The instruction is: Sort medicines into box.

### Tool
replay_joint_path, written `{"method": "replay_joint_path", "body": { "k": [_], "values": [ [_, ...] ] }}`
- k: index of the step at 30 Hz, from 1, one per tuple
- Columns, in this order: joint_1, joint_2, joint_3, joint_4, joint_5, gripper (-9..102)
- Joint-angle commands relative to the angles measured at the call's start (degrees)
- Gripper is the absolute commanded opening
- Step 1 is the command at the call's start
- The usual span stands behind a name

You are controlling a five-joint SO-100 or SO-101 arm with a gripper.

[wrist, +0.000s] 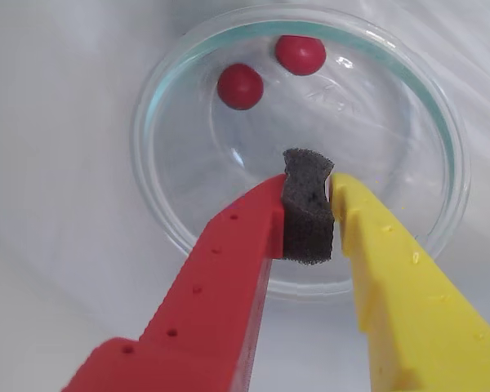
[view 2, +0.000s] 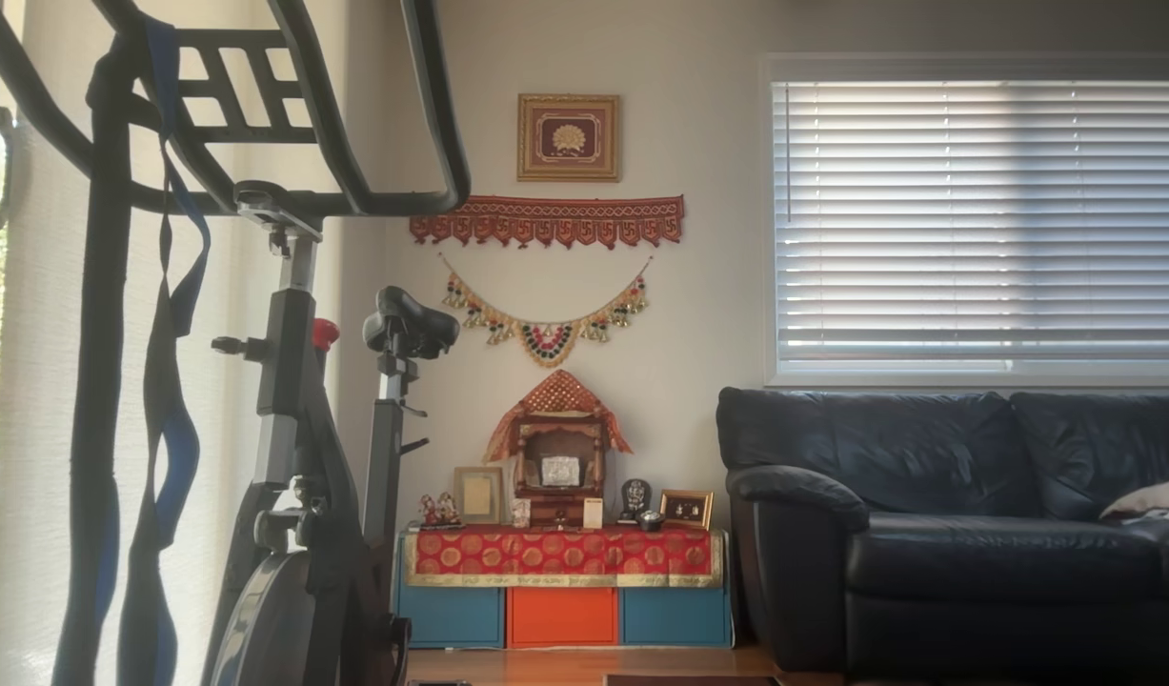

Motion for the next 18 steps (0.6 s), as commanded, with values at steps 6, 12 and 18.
{"method": "replay_joint_path", "body": {
  "k": [6,12,18],
  "values": [
    [-1.23,2.81,1.76,-4.83,3.52,1],
    [-0.26,2.72,2.37,-5.71,3.16,13],
    [0.79,2.81,5.36,-8.79,2.29,20]
  ]
}}
